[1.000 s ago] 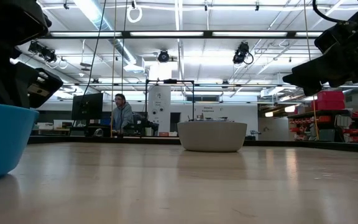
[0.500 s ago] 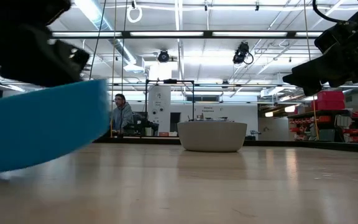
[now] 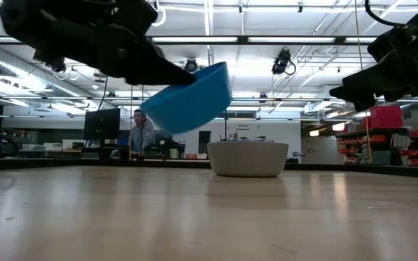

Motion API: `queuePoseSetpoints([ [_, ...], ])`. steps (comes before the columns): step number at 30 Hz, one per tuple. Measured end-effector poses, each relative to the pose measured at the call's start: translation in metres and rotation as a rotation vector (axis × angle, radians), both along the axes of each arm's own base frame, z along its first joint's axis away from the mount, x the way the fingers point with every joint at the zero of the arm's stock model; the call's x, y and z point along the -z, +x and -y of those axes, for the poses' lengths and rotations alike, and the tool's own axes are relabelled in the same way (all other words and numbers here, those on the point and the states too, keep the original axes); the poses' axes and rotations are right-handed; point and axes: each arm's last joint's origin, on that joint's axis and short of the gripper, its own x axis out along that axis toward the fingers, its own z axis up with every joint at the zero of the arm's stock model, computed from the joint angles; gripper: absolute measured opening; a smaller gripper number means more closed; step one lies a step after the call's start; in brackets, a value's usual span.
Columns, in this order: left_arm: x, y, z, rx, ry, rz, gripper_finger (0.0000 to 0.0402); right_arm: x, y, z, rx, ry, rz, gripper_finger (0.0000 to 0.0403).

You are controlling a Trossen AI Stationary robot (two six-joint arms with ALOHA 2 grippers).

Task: Nest bowls inside each other
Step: Stack the blue bowl on top of the dark blue bowl

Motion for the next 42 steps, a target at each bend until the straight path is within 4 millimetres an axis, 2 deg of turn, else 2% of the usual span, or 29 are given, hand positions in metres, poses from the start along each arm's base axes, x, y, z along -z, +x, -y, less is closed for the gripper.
queuePoseSetpoints([
  [7, -0.012, 0.006, -0.061, -0.01, 0.001, 0.123, 0.0005, 0.0, 0.0, -0.001, -0.024, -0.006, 0.0, 0.0234],
  [14, -0.019, 0.0, -0.103, -0.006, -0.003, 0.194, 0.0005, 0.0, 0.0, -0.001, -0.028, -0.032, 0.0, 0.0246],
  [18, -0.025, 0.0, -0.119, 0.003, -0.002, 0.213, 0.0005, 0.0, 0.0, -0.001, -0.029, -0.046, 0.0, 0.0254],
  [21, -0.026, 0.009, -0.128, 0.006, -0.002, 0.224, 0.0005, 0.0, 0.0, -0.001, -0.03, -0.05, 0.0, 0.0259],
  [27, -0.009, 0.04, -0.147, 0.027, -0.044, 0.179, 0.0005, 0.0, 0.0, -0.001, -0.029, -0.046, 0.001, 0.0267],
  [33, -0.003, 0.067, -0.159, 0.028, -0.036, 0.184, 0.0005, 0.001, 0.0, -0.001, -0.028, -0.032, -0.008, 0.0273],
  [38, 0.006, 0.079, -0.177, 0.007, -0.066, 0.154, 0.0005, 0.001, 0.0, -0.001, -0.028, -0.03, -0.009, 0.0275],
  [42, 0.018, 0.079, -0.184, -0.019, -0.098, 0.105, 0.0005, 0.002, 0.0, -0.001, -0.028, -0.029, -0.017, 0.0267],
])
